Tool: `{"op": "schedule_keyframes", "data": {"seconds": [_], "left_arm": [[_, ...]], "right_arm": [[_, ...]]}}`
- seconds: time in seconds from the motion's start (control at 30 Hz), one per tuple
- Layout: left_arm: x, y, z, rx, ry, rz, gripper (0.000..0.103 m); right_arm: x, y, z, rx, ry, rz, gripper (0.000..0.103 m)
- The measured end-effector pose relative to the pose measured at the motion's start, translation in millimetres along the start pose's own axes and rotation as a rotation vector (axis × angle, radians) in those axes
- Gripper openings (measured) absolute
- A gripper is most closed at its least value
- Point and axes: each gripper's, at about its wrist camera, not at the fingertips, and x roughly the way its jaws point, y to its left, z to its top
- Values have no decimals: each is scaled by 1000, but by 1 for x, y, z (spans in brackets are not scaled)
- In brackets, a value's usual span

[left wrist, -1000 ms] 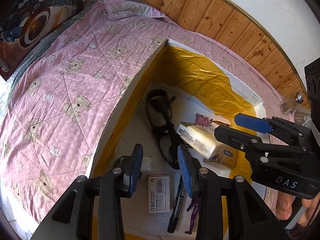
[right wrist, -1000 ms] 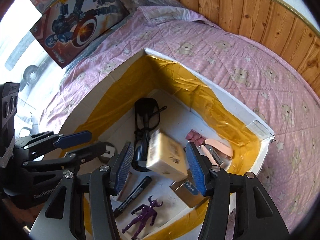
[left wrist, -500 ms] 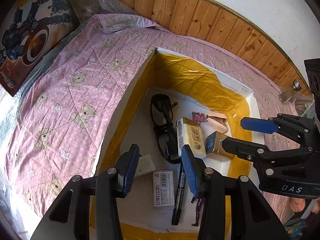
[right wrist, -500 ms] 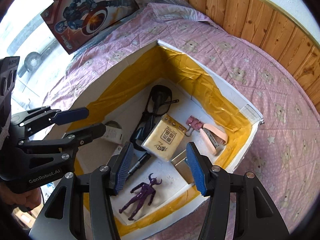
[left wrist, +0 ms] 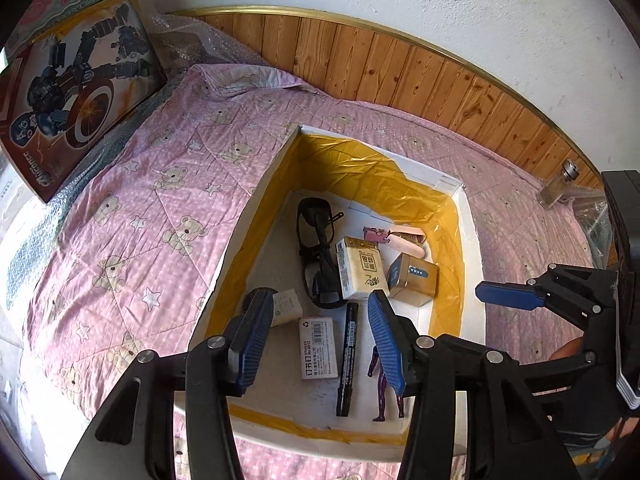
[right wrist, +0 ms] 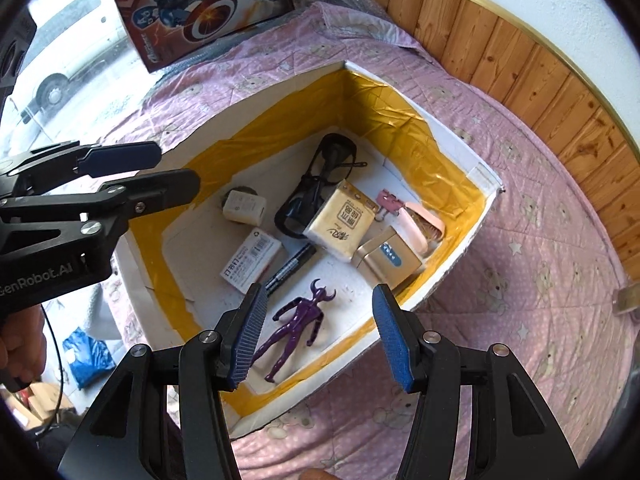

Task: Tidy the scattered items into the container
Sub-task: 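Withdraw both tools from above the box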

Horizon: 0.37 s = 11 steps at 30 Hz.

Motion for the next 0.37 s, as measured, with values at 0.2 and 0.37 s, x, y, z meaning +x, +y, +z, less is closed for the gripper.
{"op": "schedule_keyframes", "data": {"seconds": [0.2,0.37], "left_arm": [[-19,4,-22,-37,-15,-16,54],[-28,5,-35,-43,-23,-19,54]], "right_arm": [[-16,14,-7,26,-51,13,58],[-33,31,-7,2,-82,20,58]]}}
